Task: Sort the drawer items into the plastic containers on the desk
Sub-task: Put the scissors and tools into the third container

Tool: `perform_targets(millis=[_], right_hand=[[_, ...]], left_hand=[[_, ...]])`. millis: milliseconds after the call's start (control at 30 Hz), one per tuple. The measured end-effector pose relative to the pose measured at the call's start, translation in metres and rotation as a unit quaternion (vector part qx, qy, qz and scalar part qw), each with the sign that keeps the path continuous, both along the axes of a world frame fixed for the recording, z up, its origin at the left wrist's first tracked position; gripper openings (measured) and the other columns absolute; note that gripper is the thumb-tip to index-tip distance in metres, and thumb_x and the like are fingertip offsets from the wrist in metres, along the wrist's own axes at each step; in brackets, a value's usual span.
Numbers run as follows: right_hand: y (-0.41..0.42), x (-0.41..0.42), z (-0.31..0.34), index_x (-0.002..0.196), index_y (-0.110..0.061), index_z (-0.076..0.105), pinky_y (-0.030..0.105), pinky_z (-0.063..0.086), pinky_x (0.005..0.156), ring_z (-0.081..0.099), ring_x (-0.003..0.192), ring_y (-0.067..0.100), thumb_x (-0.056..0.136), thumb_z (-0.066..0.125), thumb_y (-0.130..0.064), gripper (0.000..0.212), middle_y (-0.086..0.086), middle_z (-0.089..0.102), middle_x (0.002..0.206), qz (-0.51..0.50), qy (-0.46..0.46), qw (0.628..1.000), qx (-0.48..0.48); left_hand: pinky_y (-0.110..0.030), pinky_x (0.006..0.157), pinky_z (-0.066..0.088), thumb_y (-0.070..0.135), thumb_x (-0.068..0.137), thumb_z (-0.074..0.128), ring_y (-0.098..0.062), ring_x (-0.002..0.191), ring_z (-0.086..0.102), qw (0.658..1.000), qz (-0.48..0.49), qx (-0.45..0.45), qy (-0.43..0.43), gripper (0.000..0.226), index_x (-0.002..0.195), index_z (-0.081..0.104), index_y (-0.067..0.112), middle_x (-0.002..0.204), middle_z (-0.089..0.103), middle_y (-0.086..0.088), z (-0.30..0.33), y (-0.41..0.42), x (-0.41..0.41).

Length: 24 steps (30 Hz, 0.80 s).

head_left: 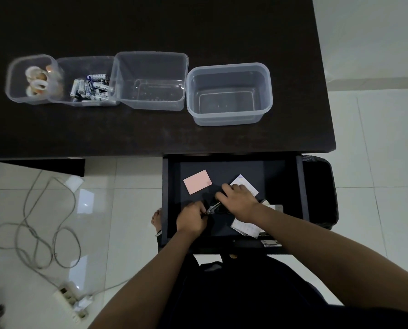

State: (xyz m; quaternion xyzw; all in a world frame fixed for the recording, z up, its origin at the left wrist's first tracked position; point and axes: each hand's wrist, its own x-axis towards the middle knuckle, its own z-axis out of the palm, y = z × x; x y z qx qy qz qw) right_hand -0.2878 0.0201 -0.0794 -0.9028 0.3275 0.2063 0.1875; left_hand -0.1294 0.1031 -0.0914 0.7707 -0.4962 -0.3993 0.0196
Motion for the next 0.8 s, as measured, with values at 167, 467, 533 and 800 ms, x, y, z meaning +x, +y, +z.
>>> perform_targets(millis=[167, 467, 533, 800], right_hand=[[-0.004, -0.003, 0.004, 0.118, -0.012, 0.043, 0.041, 0.040, 0.072, 0.050, 0.091, 0.036, 0.078, 0.050, 0.004, 0.044, 0.017, 0.037, 0.119, -0.064, -0.045, 0.995, 0.055], [-0.010, -0.010, 0.001, 0.104, -0.015, 0.054, 0.042, 0.049, 0.076, 0.054, 0.094, 0.029, 0.070, 0.065, -0.001, 0.039, 0.009, 0.049, 0.106, -0.144, -0.110, 0.973, 0.144], [-0.009, -0.009, 0.001, 0.103, -0.015, 0.056, 0.040, 0.049, 0.076, 0.055, 0.096, 0.028, 0.070, 0.055, 0.007, 0.039, 0.008, 0.052, 0.104, -0.164, -0.124, 0.966, 0.155], [-0.016, -0.004, 0.003, 0.109, -0.011, 0.064, 0.025, 0.040, 0.090, 0.057, 0.102, 0.024, 0.077, 0.053, 0.006, 0.038, 0.009, 0.062, 0.106, -0.233, -0.170, 0.946, 0.151]], left_hand=[[-0.030, 0.069, 0.048, 0.013, 0.077, 0.068, -0.019, 0.078, 0.060, 0.997, 0.034, -0.047, 0.048, 0.010, 0.082, 0.060, 0.018, 0.085, 0.062, 0.000, 0.004, 0.005, 0.002], [-0.031, 0.073, 0.051, 0.004, 0.075, 0.075, -0.014, 0.067, 0.059, 0.985, 0.104, -0.038, 0.131, 0.013, 0.071, 0.066, 0.014, 0.071, 0.065, -0.001, 0.013, 0.003, 0.013], [-0.033, 0.072, 0.052, 0.005, 0.076, 0.074, -0.015, 0.067, 0.060, 0.988, 0.090, -0.043, 0.120, 0.008, 0.072, 0.067, 0.009, 0.070, 0.065, -0.003, 0.017, -0.001, 0.017], [-0.025, 0.070, 0.047, 0.006, 0.081, 0.066, -0.015, 0.075, 0.061, 0.996, 0.022, -0.081, 0.038, 0.005, 0.076, 0.067, 0.008, 0.086, 0.060, 0.001, 0.044, -0.018, 0.025]])
